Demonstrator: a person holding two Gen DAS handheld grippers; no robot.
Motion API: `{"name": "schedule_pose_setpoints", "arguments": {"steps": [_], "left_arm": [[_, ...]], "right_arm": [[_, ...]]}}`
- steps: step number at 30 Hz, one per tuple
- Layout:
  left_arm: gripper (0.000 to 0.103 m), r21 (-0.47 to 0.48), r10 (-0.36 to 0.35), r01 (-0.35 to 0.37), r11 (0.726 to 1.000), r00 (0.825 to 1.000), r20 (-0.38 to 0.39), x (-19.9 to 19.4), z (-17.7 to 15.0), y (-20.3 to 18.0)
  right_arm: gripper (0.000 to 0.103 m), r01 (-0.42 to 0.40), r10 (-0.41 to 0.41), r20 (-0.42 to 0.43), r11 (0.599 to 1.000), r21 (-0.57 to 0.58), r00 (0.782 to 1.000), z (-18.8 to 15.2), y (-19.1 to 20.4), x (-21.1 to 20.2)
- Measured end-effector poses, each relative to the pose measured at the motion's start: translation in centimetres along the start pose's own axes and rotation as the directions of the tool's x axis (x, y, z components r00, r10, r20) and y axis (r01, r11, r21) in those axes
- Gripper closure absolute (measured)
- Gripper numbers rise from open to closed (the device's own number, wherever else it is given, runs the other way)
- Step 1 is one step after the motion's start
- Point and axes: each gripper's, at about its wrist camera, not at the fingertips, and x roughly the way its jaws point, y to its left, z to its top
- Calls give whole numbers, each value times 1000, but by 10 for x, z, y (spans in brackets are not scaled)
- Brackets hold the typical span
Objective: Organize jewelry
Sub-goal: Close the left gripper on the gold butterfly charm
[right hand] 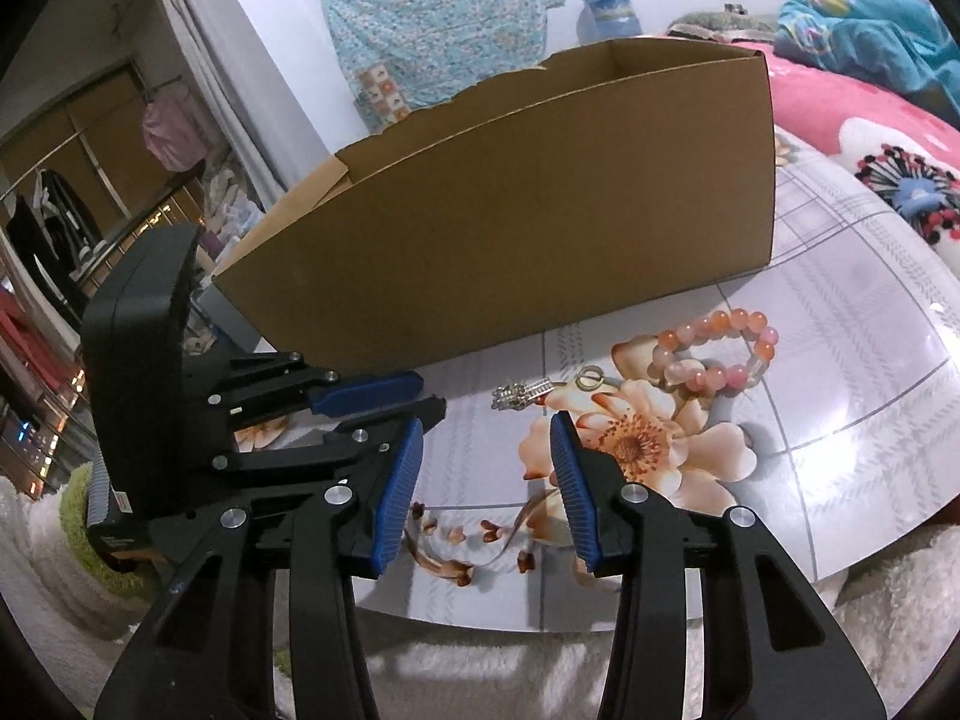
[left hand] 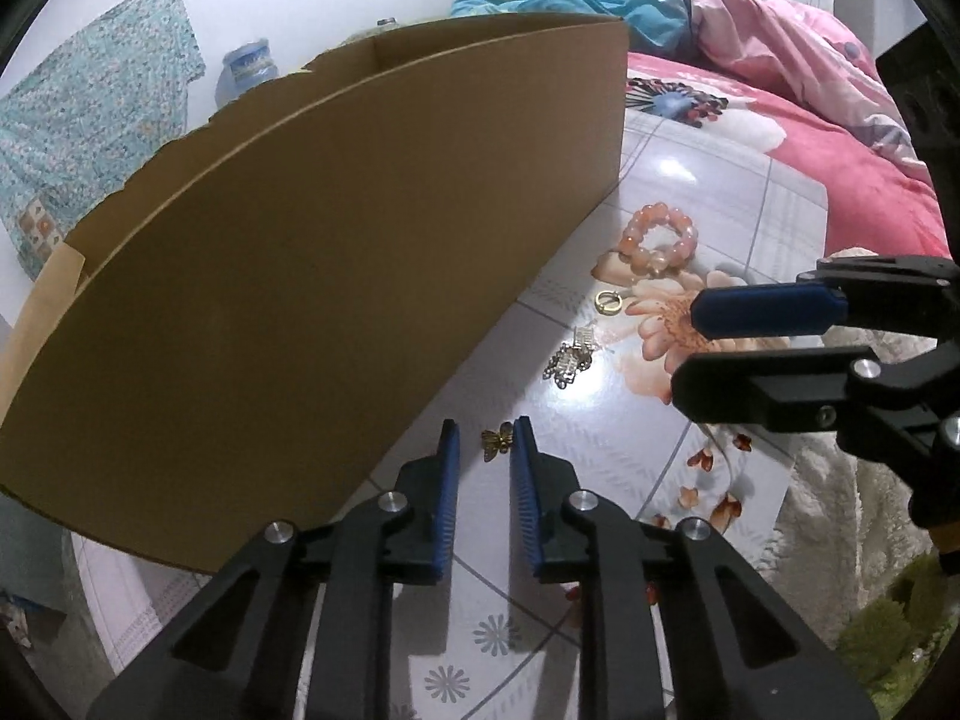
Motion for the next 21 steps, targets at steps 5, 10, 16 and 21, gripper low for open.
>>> {"name": "schedule_pose_setpoints", "arguments": {"steps": [5, 10, 16, 21], "left_arm": [[90, 4, -11, 11, 1000, 1000, -2, 1, 0, -1], [96, 8, -23, 23, 1000, 1000, 5, 0, 0, -1], [103, -3, -39, 39, 999, 999, 4, 0, 0, 0], [101, -6, -46, 46, 999, 999, 16, -7, 1, 1]], "right_arm": [[61, 1, -1, -3, 1000, 9, 1000, -2, -4, 1], [61, 4, -4, -6, 1000, 11, 1000, -3, -3, 2], [61, 6, -6, -5, 1000, 10, 1000, -4, -3, 1], [61, 7, -7, -7, 1000, 9, 1000, -4, -1, 2]]}}
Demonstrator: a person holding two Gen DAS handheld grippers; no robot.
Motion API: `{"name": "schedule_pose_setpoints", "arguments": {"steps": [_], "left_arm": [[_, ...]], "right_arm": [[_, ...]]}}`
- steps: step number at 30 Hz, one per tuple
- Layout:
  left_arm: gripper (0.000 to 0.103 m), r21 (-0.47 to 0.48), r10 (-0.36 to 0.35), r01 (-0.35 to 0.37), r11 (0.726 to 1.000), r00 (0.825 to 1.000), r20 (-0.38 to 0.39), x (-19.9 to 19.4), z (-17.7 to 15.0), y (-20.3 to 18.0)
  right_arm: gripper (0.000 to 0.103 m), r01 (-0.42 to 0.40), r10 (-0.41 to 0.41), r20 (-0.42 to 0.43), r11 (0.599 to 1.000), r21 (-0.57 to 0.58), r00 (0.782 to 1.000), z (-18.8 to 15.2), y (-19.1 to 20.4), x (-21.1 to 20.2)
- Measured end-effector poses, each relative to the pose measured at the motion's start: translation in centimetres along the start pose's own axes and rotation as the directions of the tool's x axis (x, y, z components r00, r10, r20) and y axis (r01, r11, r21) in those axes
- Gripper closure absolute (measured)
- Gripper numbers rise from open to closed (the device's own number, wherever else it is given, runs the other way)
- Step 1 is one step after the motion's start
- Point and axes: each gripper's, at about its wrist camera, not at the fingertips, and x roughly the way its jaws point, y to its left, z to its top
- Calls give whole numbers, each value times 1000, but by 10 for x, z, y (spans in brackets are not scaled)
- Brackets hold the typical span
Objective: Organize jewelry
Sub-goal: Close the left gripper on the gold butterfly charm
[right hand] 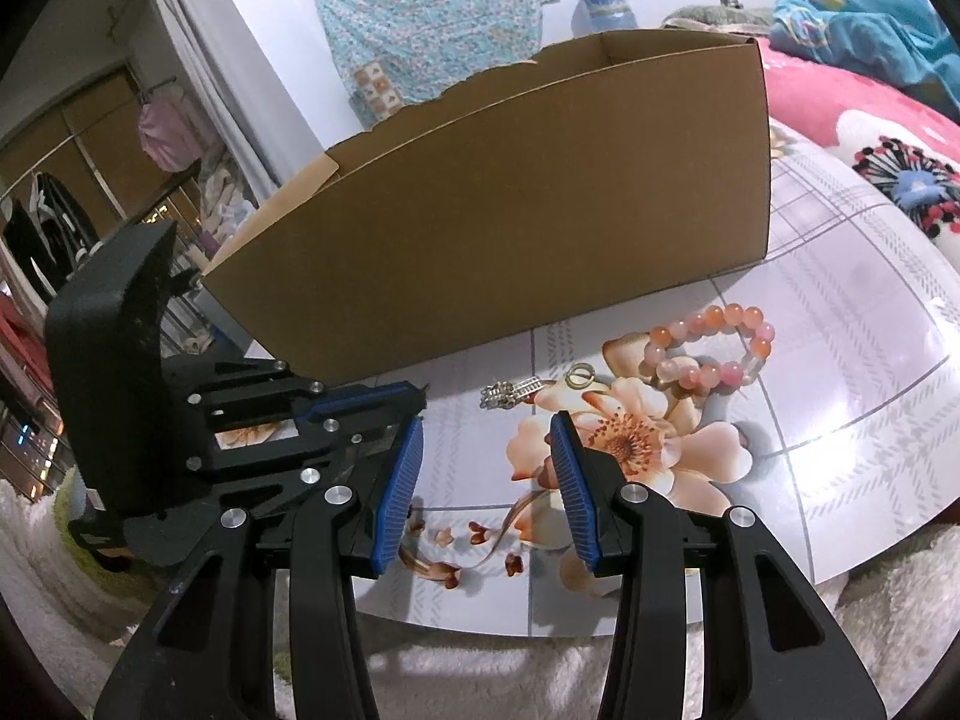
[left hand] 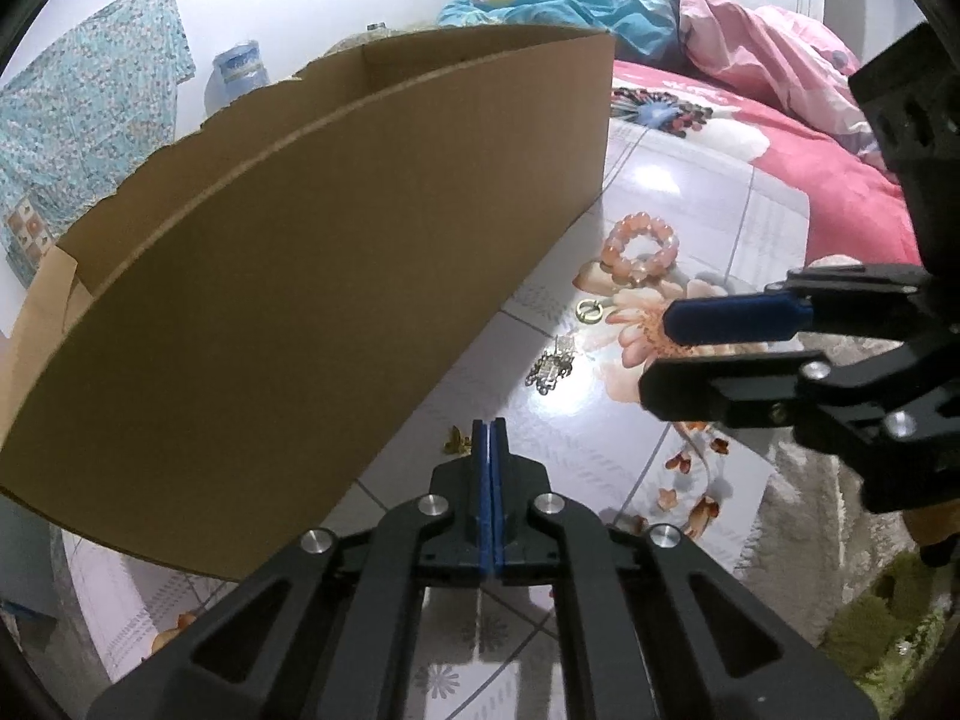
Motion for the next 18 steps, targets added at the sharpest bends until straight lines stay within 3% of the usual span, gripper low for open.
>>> {"name": "schedule_pose_setpoints", "arguments": {"steps": [7, 11, 18], "left_arm": [[90, -18, 22, -22, 1000, 1000, -3, 3, 5, 3], [89, -27, 34, -35, 999, 999, -30, 11, 5, 5], [91, -18, 29, -29, 999, 1000, -10, 10, 1, 6]], "right_arm": [[61, 2, -2, -4, 1000, -5, 1000, 0, 3, 2], [61, 3, -3, -3, 1000, -1, 1000, 1, 2, 3], [61, 3, -3, 1, 1000, 6, 1000, 0, -1, 1]]}}
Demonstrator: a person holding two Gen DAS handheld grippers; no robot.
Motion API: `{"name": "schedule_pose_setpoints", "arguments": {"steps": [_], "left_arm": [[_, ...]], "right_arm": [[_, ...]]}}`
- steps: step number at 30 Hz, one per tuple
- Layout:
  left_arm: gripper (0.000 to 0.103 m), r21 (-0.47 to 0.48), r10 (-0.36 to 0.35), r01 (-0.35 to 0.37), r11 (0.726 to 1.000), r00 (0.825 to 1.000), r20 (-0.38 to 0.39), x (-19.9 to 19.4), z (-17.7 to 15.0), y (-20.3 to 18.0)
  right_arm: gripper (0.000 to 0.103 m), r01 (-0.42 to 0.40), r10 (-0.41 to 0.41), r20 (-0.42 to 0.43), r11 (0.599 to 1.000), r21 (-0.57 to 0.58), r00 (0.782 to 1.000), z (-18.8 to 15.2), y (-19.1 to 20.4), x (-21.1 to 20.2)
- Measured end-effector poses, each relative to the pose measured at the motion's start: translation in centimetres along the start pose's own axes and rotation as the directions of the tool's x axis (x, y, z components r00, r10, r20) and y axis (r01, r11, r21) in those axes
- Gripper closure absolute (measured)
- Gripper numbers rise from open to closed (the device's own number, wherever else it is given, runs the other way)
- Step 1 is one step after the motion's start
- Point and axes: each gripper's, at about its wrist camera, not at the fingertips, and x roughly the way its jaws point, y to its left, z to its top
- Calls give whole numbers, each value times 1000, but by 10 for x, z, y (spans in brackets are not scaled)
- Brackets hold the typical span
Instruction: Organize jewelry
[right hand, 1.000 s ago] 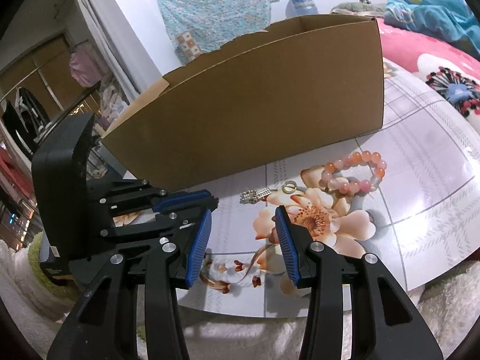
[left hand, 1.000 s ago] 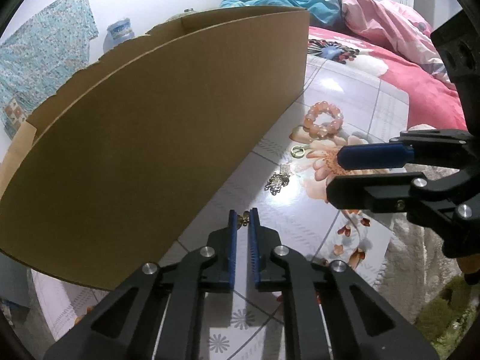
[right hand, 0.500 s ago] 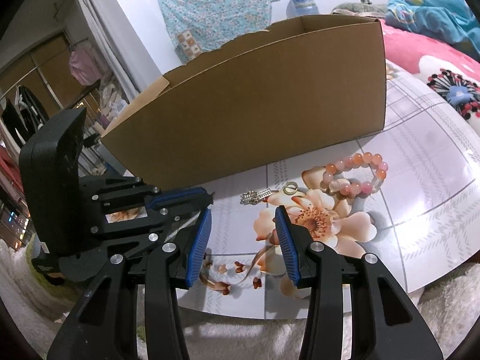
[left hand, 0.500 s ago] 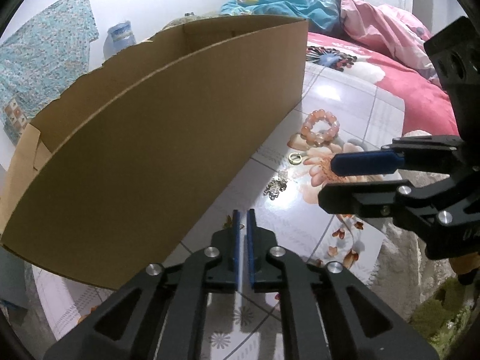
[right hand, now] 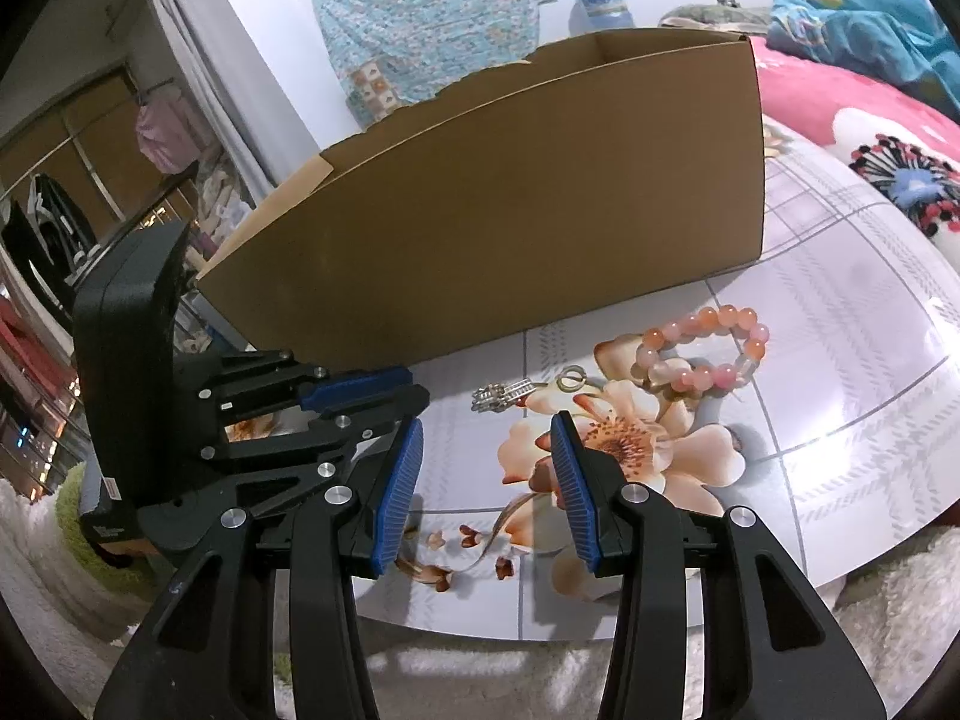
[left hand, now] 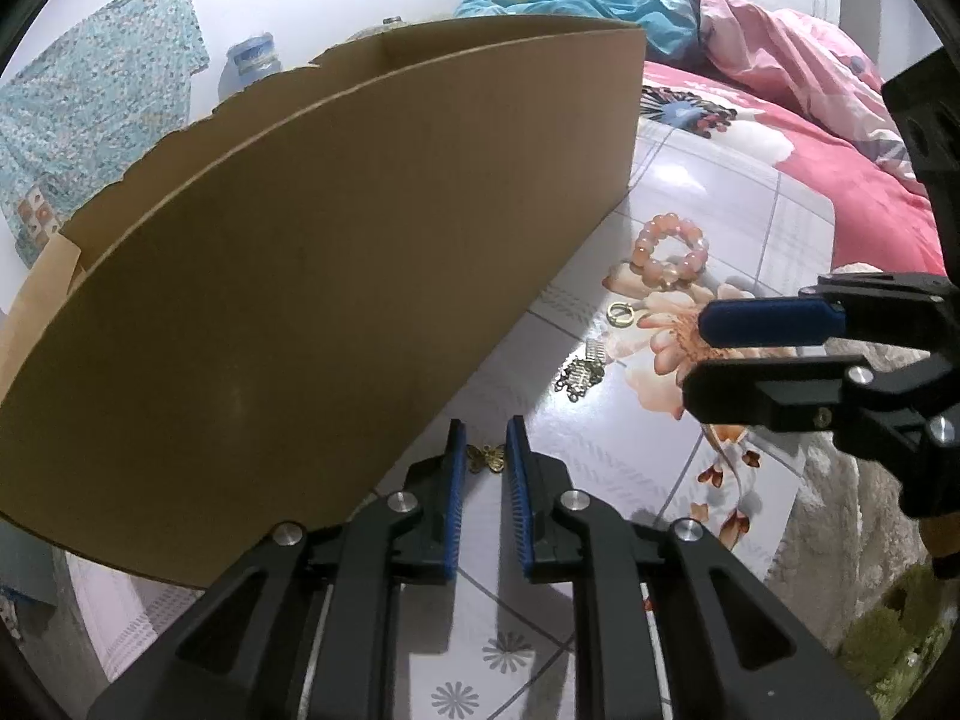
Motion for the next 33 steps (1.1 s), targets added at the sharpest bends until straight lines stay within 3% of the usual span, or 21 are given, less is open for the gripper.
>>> {"name": "schedule_pose_setpoints", "arguments": {"steps": [12, 20, 27, 33], "left_arm": [[91, 0, -8, 8, 1000, 1000, 10, -3, -3, 0], [91, -20, -32, 33, 999, 998, 53, -17, -4, 6], [91, -39, -52, 55, 998, 996, 74, -21, -5, 9], [91, -54, -61, 65, 996, 995, 77, -19, -5, 14]], "right_arm": [[61, 11, -11, 6, 1000, -1, 1000, 0, 2, -2], [62, 68, -67, 17, 997, -44, 998, 5, 3, 0], [80, 136, -137, 0, 987, -88, 991, 21, -2, 16], [87, 174, -181, -38, 975, -136, 983, 24, -4, 38]]}}
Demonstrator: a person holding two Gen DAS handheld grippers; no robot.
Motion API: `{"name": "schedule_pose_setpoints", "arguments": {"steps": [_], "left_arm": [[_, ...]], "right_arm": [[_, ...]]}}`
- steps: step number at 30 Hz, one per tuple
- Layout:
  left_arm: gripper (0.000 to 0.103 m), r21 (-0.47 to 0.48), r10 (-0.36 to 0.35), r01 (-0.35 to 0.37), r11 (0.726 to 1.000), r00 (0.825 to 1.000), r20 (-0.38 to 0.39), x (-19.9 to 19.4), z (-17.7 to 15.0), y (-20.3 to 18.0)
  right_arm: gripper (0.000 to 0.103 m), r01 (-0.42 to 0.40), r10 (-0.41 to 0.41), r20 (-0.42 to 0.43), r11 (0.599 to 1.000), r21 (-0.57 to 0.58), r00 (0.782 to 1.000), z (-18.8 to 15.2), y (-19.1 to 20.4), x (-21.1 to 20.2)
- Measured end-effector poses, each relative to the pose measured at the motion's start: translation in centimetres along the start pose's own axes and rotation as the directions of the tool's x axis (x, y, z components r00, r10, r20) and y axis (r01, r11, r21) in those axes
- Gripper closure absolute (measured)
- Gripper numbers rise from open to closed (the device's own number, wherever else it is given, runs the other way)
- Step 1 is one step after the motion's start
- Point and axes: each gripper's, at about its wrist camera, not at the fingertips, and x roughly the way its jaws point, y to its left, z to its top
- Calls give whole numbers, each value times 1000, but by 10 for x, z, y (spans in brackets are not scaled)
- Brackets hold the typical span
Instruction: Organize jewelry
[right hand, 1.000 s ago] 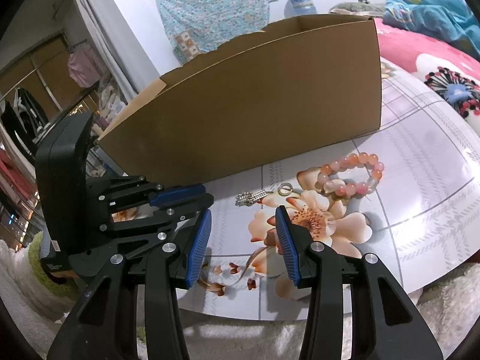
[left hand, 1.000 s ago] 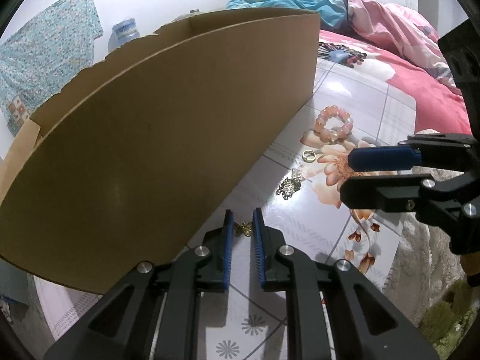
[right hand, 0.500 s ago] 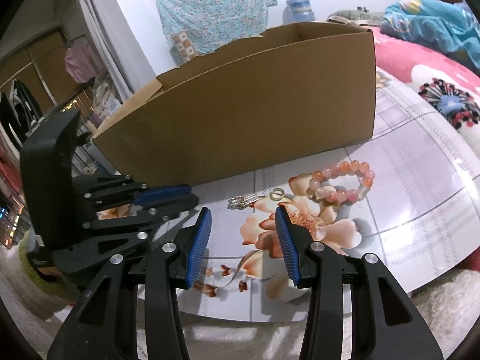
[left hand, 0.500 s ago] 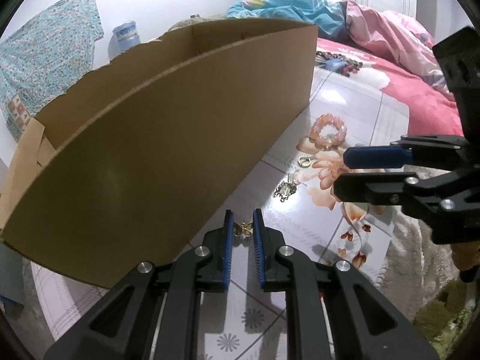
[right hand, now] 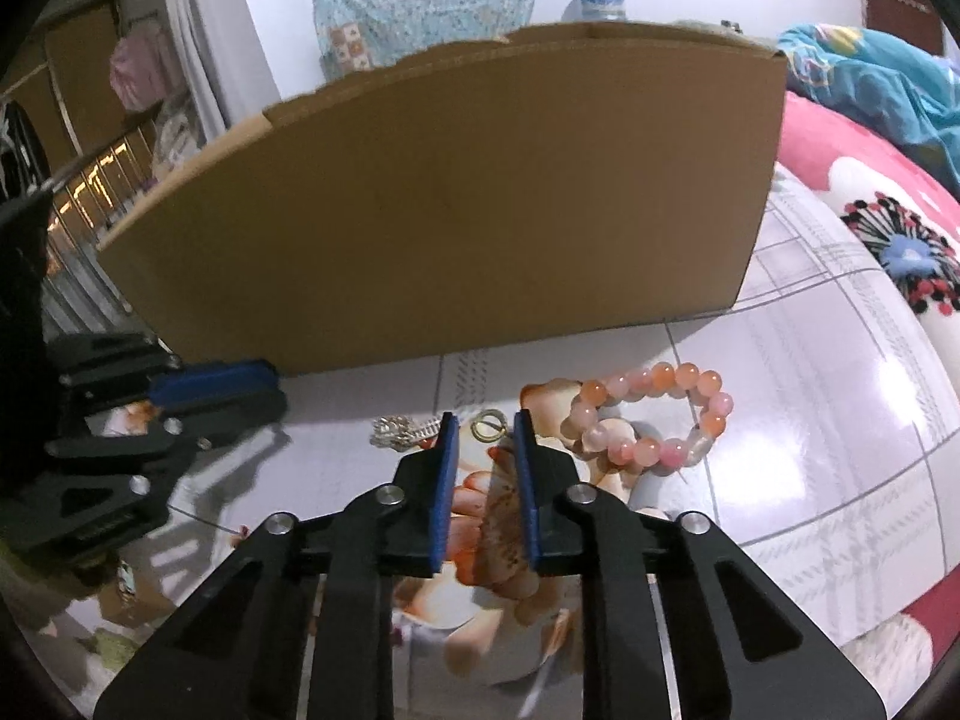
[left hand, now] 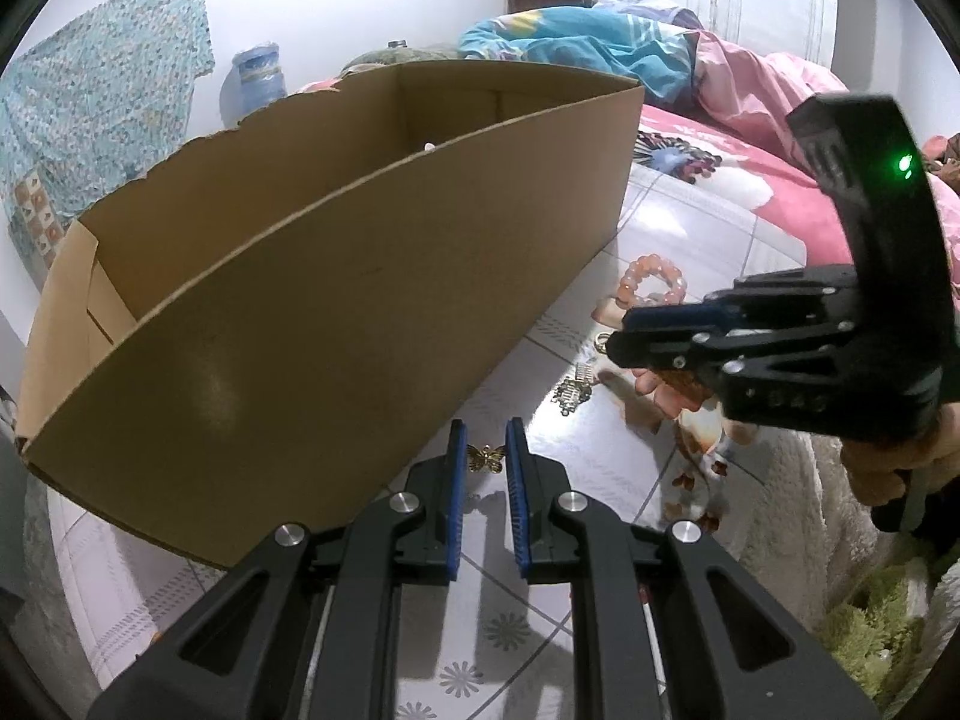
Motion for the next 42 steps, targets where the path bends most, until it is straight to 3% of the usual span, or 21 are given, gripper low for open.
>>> {"name": "schedule_pose_setpoints", "arguments": {"steps": [7, 9, 12, 14, 27, 42], "left_arm": [[91, 1, -15, 15, 1000, 1000, -6, 1, -2, 1], [91, 0, -18, 18, 1000, 1000, -7, 1, -2, 1], [91, -1, -20, 20, 1000, 1000, -5, 1, -1, 1], [91, 2, -19, 19, 1000, 1000, -1, 1, -1, 0], [91, 1, -16, 16, 1000, 1000, 3, -4, 0, -2], [91, 17, 5, -5, 1000, 1000, 5, -7, 2, -10]], "right_arm": [[88, 42, -42, -3, 997, -70, 999, 4, 12, 8], [93, 56, -56, -6, 995, -87, 998, 6, 15, 10], [94, 41, -42, -7, 997, -72, 999, 8, 13, 11], [103, 42, -42, -1, 997, -62, 999, 8, 12, 11], [103, 24, -23, 21, 999, -27, 1000, -3, -4, 5], [103, -62, 58, 99, 997, 44, 993, -23, -31, -53]]}}
